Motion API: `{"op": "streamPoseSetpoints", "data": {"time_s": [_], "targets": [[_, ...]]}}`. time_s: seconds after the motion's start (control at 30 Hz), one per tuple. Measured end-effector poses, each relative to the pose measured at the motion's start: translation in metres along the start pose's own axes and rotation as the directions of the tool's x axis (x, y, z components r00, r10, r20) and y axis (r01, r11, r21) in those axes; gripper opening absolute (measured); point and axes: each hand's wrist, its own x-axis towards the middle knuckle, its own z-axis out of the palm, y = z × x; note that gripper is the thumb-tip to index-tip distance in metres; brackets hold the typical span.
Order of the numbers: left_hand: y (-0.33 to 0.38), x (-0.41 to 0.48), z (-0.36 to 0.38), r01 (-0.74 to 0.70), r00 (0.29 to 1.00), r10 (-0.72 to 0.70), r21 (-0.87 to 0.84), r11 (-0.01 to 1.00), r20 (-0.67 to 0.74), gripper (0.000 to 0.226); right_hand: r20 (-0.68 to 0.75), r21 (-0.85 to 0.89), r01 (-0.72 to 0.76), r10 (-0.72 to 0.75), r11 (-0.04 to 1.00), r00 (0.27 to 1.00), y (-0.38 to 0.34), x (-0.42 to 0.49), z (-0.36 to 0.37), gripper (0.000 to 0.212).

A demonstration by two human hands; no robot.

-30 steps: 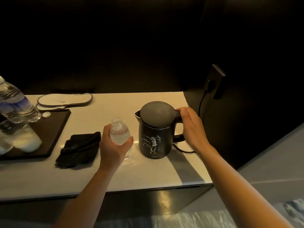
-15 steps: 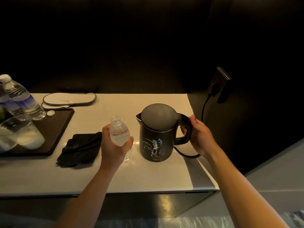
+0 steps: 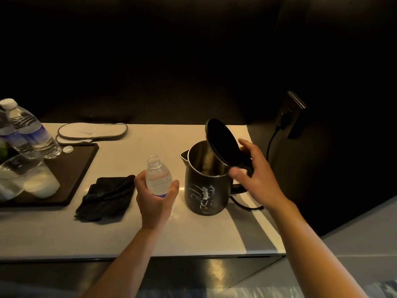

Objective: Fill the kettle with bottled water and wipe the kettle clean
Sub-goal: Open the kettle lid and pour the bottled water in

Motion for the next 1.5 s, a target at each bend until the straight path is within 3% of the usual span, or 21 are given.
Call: {"op": "streamPoseSetpoints", "data": {"time_s": [0.13, 0.23, 0.37, 0.57, 0.77, 0.97, 1.13, 1.27, 1.37, 1.5], "targets": [[-0.003, -0.004, 0.005, 0.03, 0.999, -0.031, -0.021, 0.999, -0.041, 0.066, -0.026, -0.264, 0.127, -0.138, 0.956, 0.99, -0.006, 0.004, 0.011, 0.093], [-0.006, -0.003, 0.005, -0.009, 0.999, 0.008, -0.021, 1.0, -0.05, 0.064, -0.089, -0.312, 0.135, -0.17, 0.94, 0.981, -0.005, 0.005, 0.018, 0.1], [-0.009, 0.0, 0.003, -0.03, 0.999, 0.03, -0.021, 0.999, -0.029, 0.065, -0.179, -0.248, 0.148, -0.196, 0.957, 0.964, 0.0, 0.006, 0.025, 0.105], [-0.012, 0.008, -0.002, -0.075, 0.996, 0.076, -0.022, 0.997, 0.054, 0.078, -0.266, -0.027, 0.21, -0.209, 0.977, 0.941, 0.002, 0.005, 0.027, 0.074], [-0.001, 0.025, -0.009, -0.194, 0.966, 0.188, 0.011, 0.981, 0.179, 0.06, -0.246, 0.056, 0.126, -0.109, 0.99, 0.963, -0.002, 0.003, 0.024, 0.099], [0.041, 0.065, -0.031, -0.312, 0.834, 0.245, 0.057, 0.948, 0.495, 0.055, -0.24, 0.072, 0.123, -0.103, 0.99, 0.965, -0.001, 0.003, 0.024, 0.099], [0.074, 0.105, -0.04, -0.4, 0.62, 0.106, 0.197, 0.895, 0.778, 0.076, -0.243, 0.083, 0.118, -0.095, 0.99, 0.965, -0.001, 0.003, 0.025, 0.094], [0.097, 0.127, -0.039, -0.48, 0.512, -0.018, 0.304, 0.823, 0.859, 0.073, -0.242, 0.066, 0.113, -0.093, 0.991, 0.966, -0.003, 0.002, 0.024, 0.081], [0.111, 0.136, -0.036, -0.504, 0.438, -0.124, 0.358, 0.786, 0.89, 0.074, -0.231, 0.045, 0.133, -0.119, 0.99, 0.966, -0.001, 0.002, 0.023, 0.088], [0.13, 0.142, -0.033, -0.586, 0.388, -0.168, 0.384, 0.714, 0.906, 0.114, -0.217, -0.033, 0.112, -0.116, 0.993, 0.969, 0.004, 0.005, 0.023, 0.094]]}}
